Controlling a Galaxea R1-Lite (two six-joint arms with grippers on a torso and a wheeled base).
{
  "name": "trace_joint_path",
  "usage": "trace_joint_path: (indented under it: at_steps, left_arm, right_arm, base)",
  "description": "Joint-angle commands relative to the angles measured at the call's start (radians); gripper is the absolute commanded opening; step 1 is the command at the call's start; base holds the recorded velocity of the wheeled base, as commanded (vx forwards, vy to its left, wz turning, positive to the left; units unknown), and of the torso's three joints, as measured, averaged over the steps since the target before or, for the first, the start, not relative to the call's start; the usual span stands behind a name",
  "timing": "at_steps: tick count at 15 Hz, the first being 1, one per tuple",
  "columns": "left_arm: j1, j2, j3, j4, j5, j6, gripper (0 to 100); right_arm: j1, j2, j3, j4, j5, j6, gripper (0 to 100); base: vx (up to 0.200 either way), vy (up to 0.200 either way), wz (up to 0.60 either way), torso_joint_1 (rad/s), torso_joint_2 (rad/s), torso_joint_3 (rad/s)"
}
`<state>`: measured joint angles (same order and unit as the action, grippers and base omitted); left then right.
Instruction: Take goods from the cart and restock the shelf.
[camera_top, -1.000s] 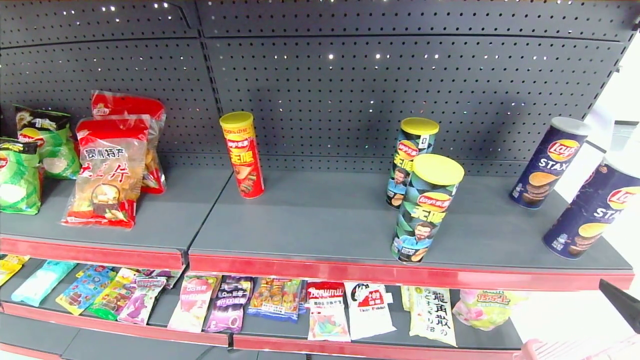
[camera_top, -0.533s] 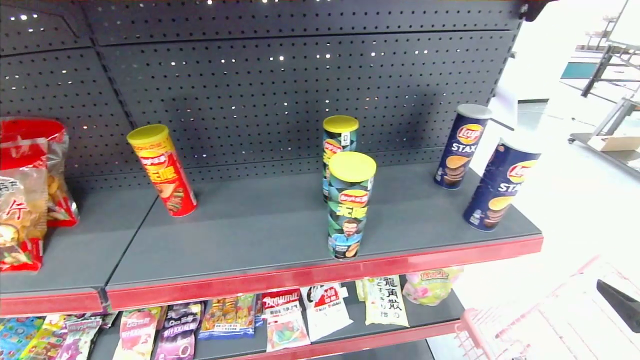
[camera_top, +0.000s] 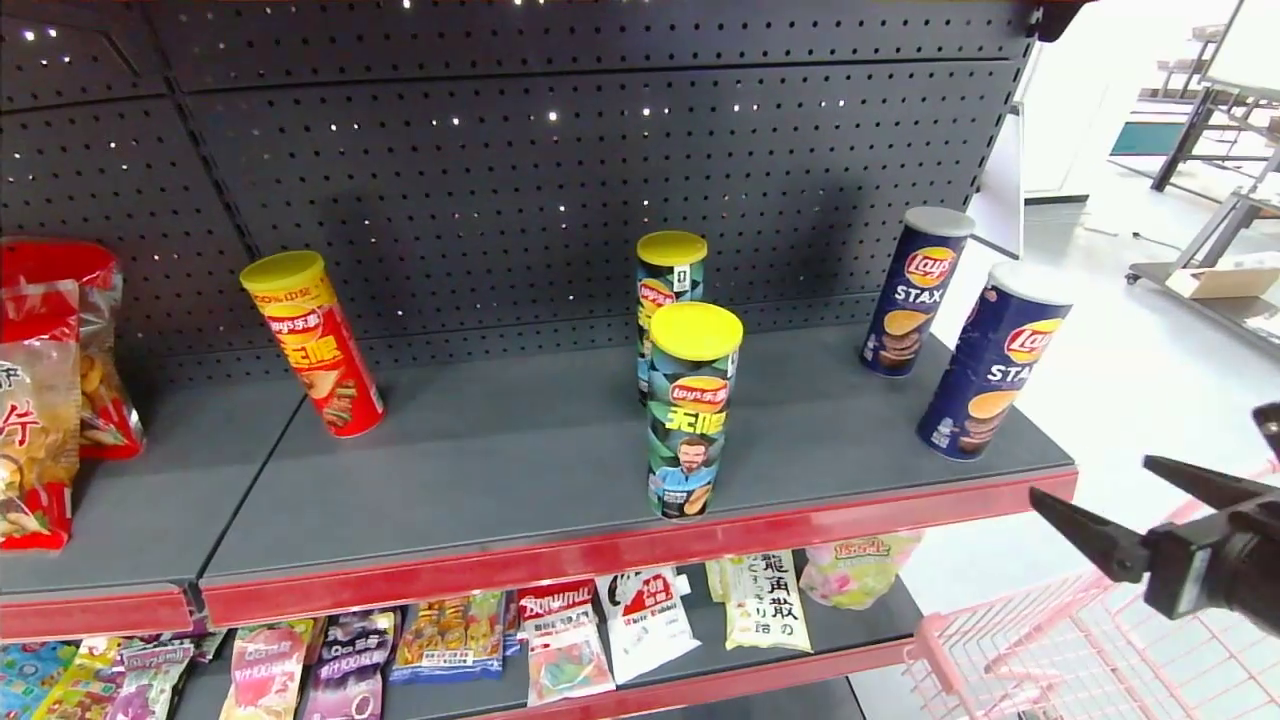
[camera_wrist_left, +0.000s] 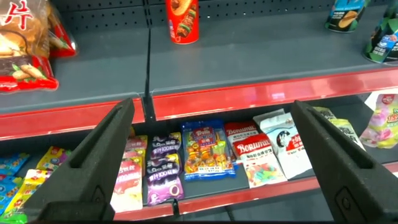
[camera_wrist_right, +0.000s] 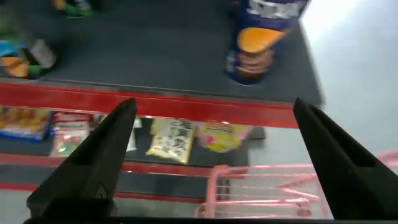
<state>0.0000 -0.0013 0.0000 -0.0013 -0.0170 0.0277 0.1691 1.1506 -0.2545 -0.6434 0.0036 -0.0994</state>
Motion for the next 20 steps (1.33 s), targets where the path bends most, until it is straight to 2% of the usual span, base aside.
trace_joint_path:
  at_steps: [1,5,8,11,20]
  left_arm:
    - [0.000,0.001,0.000,0.000,0.000,0.000,100]
    - [0.000,0.001,0.000,0.000,0.000,0.000,100]
    - [0.000,0.001,0.000,0.000,0.000,0.000,100]
    - [0.000,0.001,0.000,0.000,0.000,0.000,100]
    - [0.000,0.001,0.000,0.000,0.000,0.000,100]
  right_arm:
    - [0.138,0.205,-0.055,-0.051,-0.001,0.043,100]
    - [0.211,0.371,-0.085,-0.102,-0.004,0.046,100]
    - [0.240,0.465,-0.088,-0.170,-0.008,0.043,100]
    - [0.253,0.512,-0.121,-0.177,-0.048,0.043,100]
    - [0.349,0.698,-0.335,-0.177,-0.152,0.050,100]
  base:
    - [0.000,0.000,0.00,0.000,0.00,0.000]
    - [0.000,0.000,0.00,0.000,0.00,0.000]
    - [0.000,0.000,0.00,0.000,0.00,0.000]
    - [0.000,0.000,0.00,0.000,0.00,0.000]
    - [0.000,0.000,0.00,0.000,0.00,0.000]
